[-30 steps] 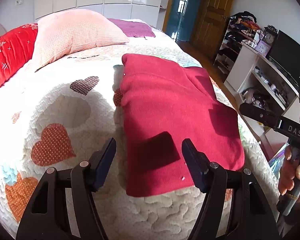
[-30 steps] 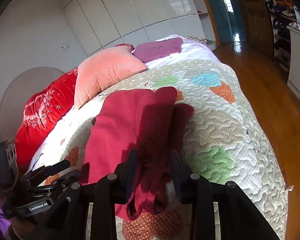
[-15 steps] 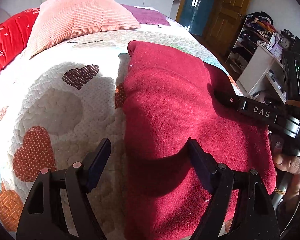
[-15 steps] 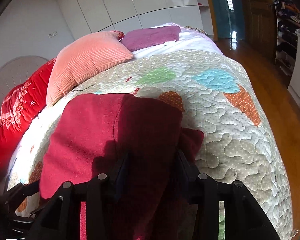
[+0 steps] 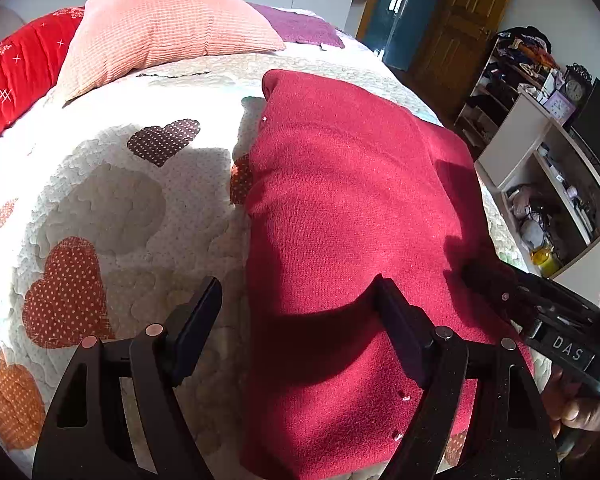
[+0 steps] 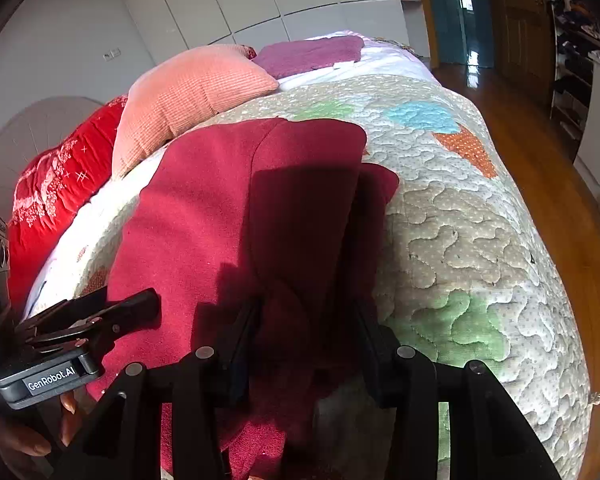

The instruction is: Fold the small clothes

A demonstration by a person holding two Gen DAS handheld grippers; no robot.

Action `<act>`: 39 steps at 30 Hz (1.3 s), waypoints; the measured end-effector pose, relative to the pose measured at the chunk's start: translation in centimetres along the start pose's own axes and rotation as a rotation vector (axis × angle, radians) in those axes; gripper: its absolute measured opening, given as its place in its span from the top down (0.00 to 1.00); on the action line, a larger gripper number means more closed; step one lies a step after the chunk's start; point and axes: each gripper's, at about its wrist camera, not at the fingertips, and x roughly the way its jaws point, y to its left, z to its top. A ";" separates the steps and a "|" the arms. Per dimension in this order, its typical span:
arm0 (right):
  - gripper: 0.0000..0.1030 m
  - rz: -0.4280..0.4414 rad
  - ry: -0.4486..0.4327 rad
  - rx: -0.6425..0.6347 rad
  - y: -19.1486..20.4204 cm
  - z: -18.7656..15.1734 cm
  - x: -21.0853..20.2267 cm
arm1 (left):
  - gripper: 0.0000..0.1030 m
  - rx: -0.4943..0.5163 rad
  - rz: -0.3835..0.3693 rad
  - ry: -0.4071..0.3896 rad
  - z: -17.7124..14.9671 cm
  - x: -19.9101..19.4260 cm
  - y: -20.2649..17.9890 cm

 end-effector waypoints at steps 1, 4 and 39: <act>0.58 0.012 -0.010 0.001 0.0 0.1 -0.6 | 0.22 0.007 -0.001 0.011 0.0 -0.3 0.0; 0.46 0.032 -0.087 0.020 -0.5 0.1 -2.7 | 0.22 0.001 -0.024 0.012 0.4 -1.4 0.7; 0.46 0.195 -0.037 -0.017 8.7 0.5 1.3 | 0.47 -0.115 -0.026 0.016 -2.2 -7.3 9.0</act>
